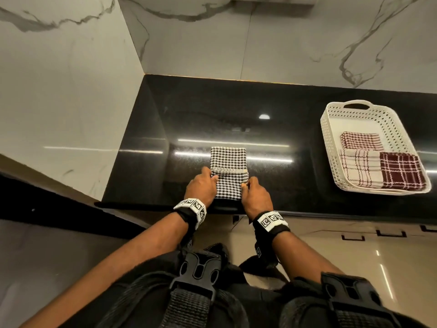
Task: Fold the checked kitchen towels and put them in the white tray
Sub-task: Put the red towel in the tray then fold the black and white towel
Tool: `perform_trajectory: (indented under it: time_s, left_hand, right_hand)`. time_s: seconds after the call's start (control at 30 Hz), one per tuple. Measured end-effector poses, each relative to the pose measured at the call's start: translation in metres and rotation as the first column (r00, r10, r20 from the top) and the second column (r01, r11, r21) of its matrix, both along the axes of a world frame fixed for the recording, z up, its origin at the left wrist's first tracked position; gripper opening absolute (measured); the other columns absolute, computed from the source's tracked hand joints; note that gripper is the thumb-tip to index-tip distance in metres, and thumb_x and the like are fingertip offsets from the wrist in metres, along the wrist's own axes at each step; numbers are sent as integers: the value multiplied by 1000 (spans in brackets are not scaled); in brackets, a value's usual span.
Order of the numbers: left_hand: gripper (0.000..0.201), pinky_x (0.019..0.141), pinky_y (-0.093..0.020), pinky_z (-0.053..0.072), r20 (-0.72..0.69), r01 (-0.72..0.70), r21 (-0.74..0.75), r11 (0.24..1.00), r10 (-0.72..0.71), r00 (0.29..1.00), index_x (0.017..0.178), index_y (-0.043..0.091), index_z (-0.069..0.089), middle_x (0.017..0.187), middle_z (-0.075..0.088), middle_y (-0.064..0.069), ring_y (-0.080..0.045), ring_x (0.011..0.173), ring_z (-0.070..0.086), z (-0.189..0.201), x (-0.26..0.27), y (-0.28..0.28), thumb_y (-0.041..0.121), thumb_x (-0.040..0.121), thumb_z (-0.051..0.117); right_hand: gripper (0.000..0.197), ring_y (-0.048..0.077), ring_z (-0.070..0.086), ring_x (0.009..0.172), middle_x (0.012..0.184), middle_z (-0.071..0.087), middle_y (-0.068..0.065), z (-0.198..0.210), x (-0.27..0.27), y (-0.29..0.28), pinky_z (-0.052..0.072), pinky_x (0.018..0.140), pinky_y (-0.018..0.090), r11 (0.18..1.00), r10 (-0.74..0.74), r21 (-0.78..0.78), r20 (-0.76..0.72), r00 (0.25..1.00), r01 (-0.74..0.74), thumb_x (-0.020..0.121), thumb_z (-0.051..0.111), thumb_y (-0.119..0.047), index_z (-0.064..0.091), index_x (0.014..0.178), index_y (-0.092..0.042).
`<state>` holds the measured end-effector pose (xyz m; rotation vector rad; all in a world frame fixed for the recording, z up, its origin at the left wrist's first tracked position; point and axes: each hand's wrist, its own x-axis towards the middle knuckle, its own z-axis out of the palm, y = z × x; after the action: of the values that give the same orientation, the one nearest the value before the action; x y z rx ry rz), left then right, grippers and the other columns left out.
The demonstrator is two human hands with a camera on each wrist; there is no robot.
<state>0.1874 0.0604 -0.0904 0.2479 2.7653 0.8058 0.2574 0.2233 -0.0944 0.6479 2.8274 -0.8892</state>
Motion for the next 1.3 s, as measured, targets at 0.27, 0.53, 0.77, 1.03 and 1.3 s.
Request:
perform_trajectory:
  time_s: [0.27, 0.53, 0.77, 1.03, 1.3]
  left_hand:
    - [48, 99, -49, 46, -423, 249, -67, 966, -254, 870, 134, 11, 44, 133, 52, -12, -30, 117, 53, -9, 15, -10, 29, 90, 52]
    - [70, 119, -50, 25, -204, 563, -355, 746, -649, 733, 155, 10, 27, 163, 22, -12, -25, 151, 19, -35, -3, -24, 50, 98, 34]
    - [88, 123, -50, 7, -213, 592, -432, 681, -715, 666, 158, 8, 11, 166, 4, -10, -23, 154, -1, -34, 1, -37, 70, 96, 24]
    - [106, 122, -42, 22, -275, 712, -256, 654, -755, 595, 154, 8, 28, 159, 27, -13, -28, 147, 27, -41, 8, -56, 40, 66, 78]
    - [51, 93, -40, 52, -194, 427, 238, 872, -389, 901, 129, 19, 59, 115, 67, -4, -20, 105, 62, -16, -13, -44, 44, 84, 59]
  right_hand:
    - [46, 28, 45, 127, 134, 51, 8, 10, 8, -9, 37, 105, 50, 969, 160, 219, -213, 964, -112, 91, 53, -31, 46, 134, -14]
    - [75, 21, -15, 152, 167, -5, 4, -4, -4, 3, -10, 119, 57, 850, 470, 190, 146, 870, -491, 99, 31, -54, 4, 159, -16]
    - [104, 24, -27, 148, 162, -25, 5, -17, 6, 18, -17, 116, 59, 728, 593, 277, 203, 779, -627, 86, 24, -83, -13, 157, -17]
    - [109, 26, 13, 151, 164, 15, 8, -31, 34, 27, 10, 121, 55, 710, 644, 323, 62, 763, -626, 74, 77, -43, 11, 157, -15]
    - [54, 17, 55, 118, 122, 61, -6, -9, 13, 28, 42, 105, 46, 956, 149, -214, -238, 960, -201, 78, 68, -43, 57, 131, -34]
